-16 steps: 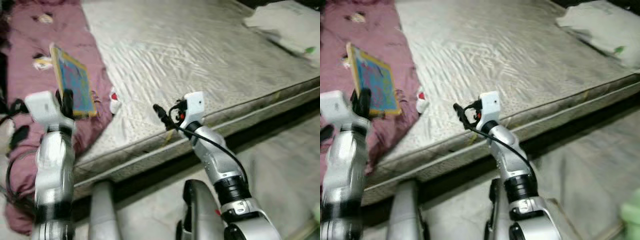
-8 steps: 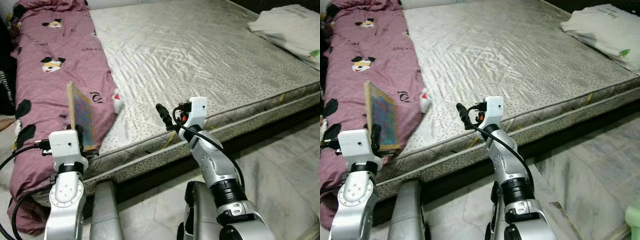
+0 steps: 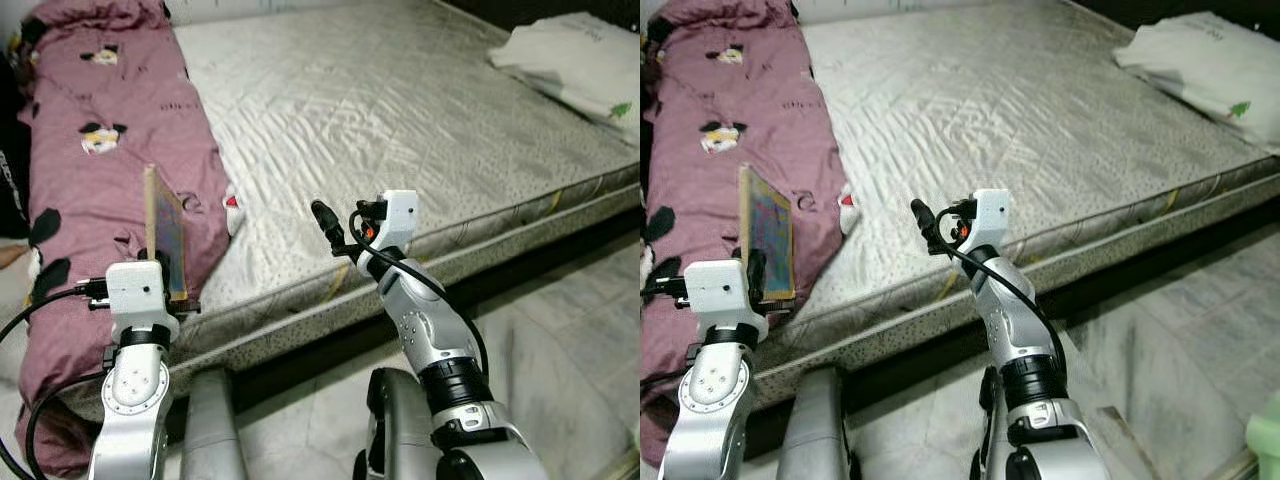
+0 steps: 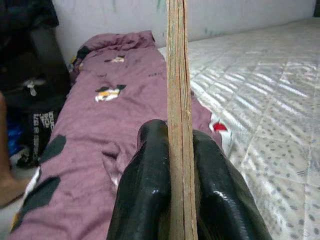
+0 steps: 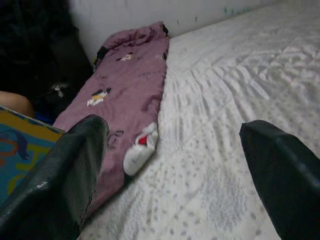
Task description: Clean up the room
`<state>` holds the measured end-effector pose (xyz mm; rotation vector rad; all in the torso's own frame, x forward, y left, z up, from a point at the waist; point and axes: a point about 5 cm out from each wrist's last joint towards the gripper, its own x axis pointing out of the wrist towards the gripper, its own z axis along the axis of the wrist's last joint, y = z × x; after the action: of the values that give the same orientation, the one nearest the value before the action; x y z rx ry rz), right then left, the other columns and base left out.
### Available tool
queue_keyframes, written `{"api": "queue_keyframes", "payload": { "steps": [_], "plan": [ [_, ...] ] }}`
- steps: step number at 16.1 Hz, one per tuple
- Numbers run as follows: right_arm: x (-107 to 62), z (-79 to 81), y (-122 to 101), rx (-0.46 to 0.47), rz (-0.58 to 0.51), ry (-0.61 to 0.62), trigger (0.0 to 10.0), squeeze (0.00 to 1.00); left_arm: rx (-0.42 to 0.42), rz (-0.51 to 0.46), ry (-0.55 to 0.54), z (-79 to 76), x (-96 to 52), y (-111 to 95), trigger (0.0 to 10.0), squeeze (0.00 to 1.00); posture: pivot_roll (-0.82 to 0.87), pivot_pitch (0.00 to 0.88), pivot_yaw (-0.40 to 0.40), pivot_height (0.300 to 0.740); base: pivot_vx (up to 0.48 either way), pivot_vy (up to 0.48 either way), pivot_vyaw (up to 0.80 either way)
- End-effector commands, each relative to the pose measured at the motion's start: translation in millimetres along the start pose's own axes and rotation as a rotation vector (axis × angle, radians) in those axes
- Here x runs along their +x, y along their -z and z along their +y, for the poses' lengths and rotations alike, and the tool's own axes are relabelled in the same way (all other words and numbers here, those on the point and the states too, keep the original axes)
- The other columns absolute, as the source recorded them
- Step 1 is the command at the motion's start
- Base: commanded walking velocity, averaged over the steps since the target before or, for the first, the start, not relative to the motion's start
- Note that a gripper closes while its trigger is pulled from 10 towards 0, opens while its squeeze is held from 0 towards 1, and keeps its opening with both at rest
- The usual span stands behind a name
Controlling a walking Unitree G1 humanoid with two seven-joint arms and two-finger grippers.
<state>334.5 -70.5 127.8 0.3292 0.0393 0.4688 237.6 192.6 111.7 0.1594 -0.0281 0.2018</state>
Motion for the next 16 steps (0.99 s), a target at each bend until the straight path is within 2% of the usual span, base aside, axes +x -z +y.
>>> {"api": "queue_keyframes", "payload": {
  "steps": [1,3,6,9,10,14,16],
  "plan": [
    [4.6,1.1,-11,-0.004,-0.039,-0.010,10.0,0.00,-0.009,-0.059,0.005,-0.2,6.2,-12,10.0,0.00,0.04,0.000,-0.002,0.632,0.000,0.000,0.00],
    [5.6,0.8,-10,0.000,-0.041,-0.006,10.0,0.00,-0.061,-0.054,-0.004,-1.7,8.6,-14,10.0,0.00,0.05,0.000,-0.001,0.656,0.000,0.000,0.00],
    [5.0,4.2,-8,0.006,-0.039,-0.012,10.0,0.00,-0.039,-0.078,0.041,-13.3,7.1,-20,10.0,0.00,0.05,0.000,0.000,0.690,0.000,0.000,0.00],
    [5.7,2.9,-9,0.004,-0.041,-0.007,10.0,0.00,-0.099,-0.083,0.096,-15.6,7.1,-19,10.0,0.00,0.05,0.000,0.002,0.728,0.000,0.000,0.00],
    [5.8,1.9,-9,0.002,-0.044,-0.002,10.0,0.00,-0.094,-0.084,0.083,-13.5,7.1,-18,10.0,0.00,0.04,0.000,0.002,0.740,0.000,0.000,0.00],
    [4.8,-1.6,-9,-0.014,-0.044,0.015,10.0,0.00,-0.087,-0.062,0.063,-10.5,8.9,-14,10.0,0.00,0.05,0.000,-0.001,0.740,0.000,0.000,0.00],
    [2.9,-3.8,-6,-0.019,-0.039,0.026,10.0,0.00,-0.049,-0.046,0.096,-15.8,9.1,-12,10.0,0.00,0.05,0.000,-0.001,0.740,0.000,0.000,0.00]
  ]
}}
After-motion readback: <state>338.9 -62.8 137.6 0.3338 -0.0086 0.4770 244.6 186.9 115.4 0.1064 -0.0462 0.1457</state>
